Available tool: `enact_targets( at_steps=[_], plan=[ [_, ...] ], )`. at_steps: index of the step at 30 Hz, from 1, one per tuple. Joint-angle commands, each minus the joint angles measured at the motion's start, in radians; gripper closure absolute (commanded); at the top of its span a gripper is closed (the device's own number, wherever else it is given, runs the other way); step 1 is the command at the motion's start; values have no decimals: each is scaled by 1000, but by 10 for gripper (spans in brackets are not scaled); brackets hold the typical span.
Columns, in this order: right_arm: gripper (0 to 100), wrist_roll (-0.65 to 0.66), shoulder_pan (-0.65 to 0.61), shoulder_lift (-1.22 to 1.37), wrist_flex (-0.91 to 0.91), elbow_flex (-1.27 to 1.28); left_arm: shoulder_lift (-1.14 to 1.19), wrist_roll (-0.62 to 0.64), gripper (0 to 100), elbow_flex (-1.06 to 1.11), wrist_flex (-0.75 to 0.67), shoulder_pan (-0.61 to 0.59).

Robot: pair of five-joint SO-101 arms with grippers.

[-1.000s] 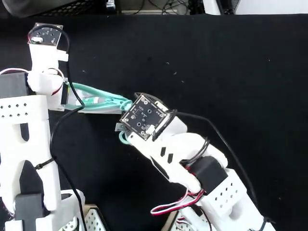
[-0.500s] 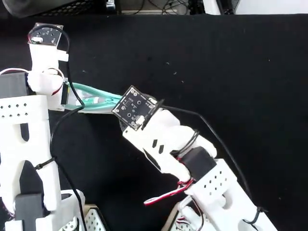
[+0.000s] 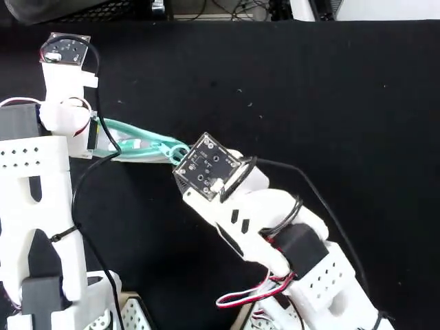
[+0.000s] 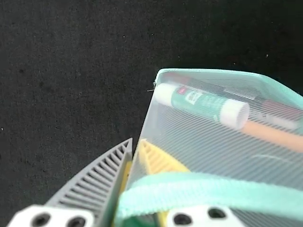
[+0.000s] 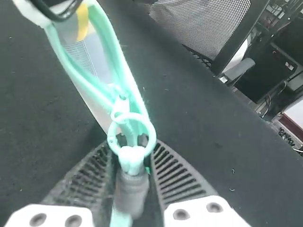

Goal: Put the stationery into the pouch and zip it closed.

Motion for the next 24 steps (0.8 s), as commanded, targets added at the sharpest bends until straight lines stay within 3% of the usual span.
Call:
enact_targets(
  at_steps=[1,9,21,24],
  plan=[
    [985,0,12,-12,3,-51,17,-5,971,39,-3,-22],
    [986,5,14,77,-35,-160,8,3,971,-25,-2,7],
    [986,34,55,346,-8,-481,8,3,969,-486,5,-25],
    [986,80,72,381,-8,-539,8,12,907,-533,5,-16]
  ],
)
